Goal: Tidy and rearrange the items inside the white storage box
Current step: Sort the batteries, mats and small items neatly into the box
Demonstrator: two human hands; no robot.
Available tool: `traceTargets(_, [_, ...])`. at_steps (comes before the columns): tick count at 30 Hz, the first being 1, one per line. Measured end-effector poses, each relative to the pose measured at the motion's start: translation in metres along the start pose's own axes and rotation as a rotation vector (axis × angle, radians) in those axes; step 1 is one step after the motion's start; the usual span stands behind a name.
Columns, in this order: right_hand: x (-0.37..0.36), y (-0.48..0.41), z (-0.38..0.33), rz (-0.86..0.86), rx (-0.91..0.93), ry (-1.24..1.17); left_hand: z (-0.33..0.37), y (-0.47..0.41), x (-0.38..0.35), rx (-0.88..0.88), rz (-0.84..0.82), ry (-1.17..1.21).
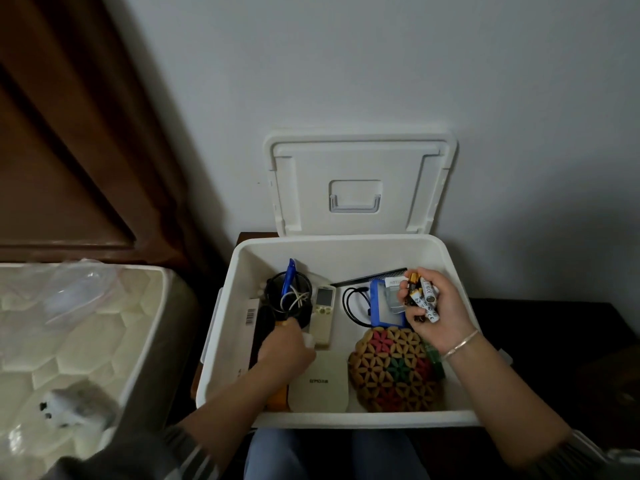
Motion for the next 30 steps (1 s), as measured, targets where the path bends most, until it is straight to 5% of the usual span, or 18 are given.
traceTargets(6, [0.001, -0.003, -0.001, -0.005, 0.004, 0.040, 0.011, -0.027, -0.026, 0.014, -0.117, 0.030])
traceTargets(20, [-0.002, -0.003, -0.004, -0.030, 0.031, 0.089, 0.029, -0.047, -0.042, 0.011, -0.100, -0.054])
traceTargets(30, [-0.006, 0.003, -0.004, -0.006, 0.049, 0.095, 0.017, -0.035, -0.026, -0.191, -0.053, -0.026])
Point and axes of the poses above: each hand's wrist, its own y-axis away from the middle knuckle, its own x-axis out of the back of the hand, z = x × y, the point moved 7 cm from there along -y, towards the middle knuckle, and after that the axes turned 15 degrees about -x, right-handed, at the moved point
